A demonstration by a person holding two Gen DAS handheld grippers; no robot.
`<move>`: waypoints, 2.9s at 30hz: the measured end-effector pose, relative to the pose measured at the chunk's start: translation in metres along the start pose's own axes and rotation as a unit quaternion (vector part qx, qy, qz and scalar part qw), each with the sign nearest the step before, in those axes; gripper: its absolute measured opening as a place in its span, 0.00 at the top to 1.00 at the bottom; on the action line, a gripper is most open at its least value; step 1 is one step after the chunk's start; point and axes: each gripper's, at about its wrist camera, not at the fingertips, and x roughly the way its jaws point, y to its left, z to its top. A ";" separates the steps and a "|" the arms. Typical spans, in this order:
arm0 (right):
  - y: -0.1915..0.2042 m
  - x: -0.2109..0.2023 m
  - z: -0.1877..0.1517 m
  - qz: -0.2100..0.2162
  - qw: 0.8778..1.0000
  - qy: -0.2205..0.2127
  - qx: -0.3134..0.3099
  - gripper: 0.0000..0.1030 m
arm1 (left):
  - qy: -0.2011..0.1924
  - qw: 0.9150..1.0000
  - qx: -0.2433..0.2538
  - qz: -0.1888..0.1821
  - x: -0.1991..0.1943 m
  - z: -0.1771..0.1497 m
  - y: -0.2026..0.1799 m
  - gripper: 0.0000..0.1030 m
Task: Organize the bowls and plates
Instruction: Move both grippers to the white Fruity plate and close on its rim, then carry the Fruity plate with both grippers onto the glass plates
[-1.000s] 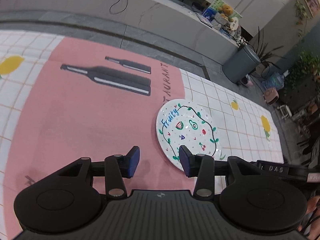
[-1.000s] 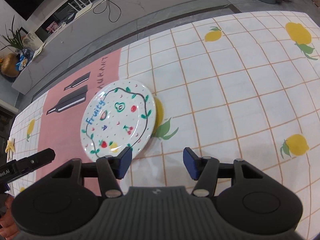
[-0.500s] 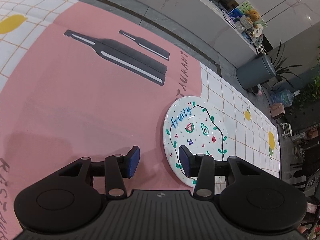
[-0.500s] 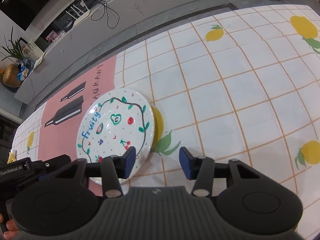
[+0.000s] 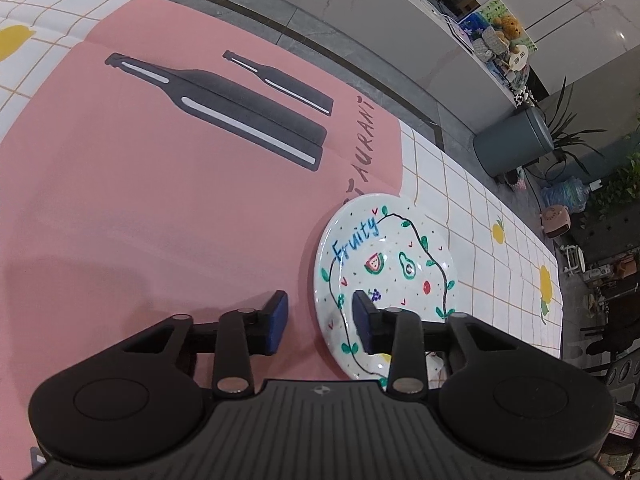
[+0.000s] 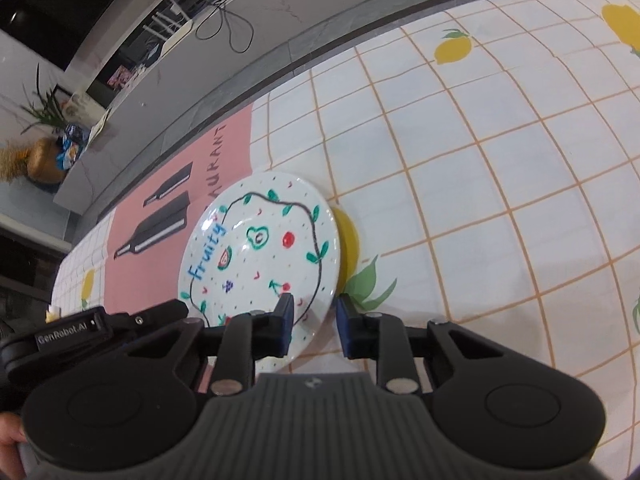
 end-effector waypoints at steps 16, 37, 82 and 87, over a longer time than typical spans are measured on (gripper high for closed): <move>-0.007 0.003 0.009 -0.002 1.000 -0.017 0.008 0.92 | -0.003 1.000 0.016 0.026 0.003 0.001 -0.014 0.90; -0.027 -0.068 -0.019 0.046 0.998 -0.023 0.032 0.92 | -0.012 0.999 0.035 0.020 -0.048 -0.036 -0.058 0.91; -0.158 -0.197 -0.165 -0.011 0.998 -0.043 0.038 0.92 | 0.026 0.998 0.049 -0.018 -0.046 -0.250 -0.108 0.90; -0.154 -0.195 -0.168 -0.021 0.999 -0.039 0.024 0.92 | 0.024 0.998 0.063 -0.010 -0.050 -0.254 -0.109 0.89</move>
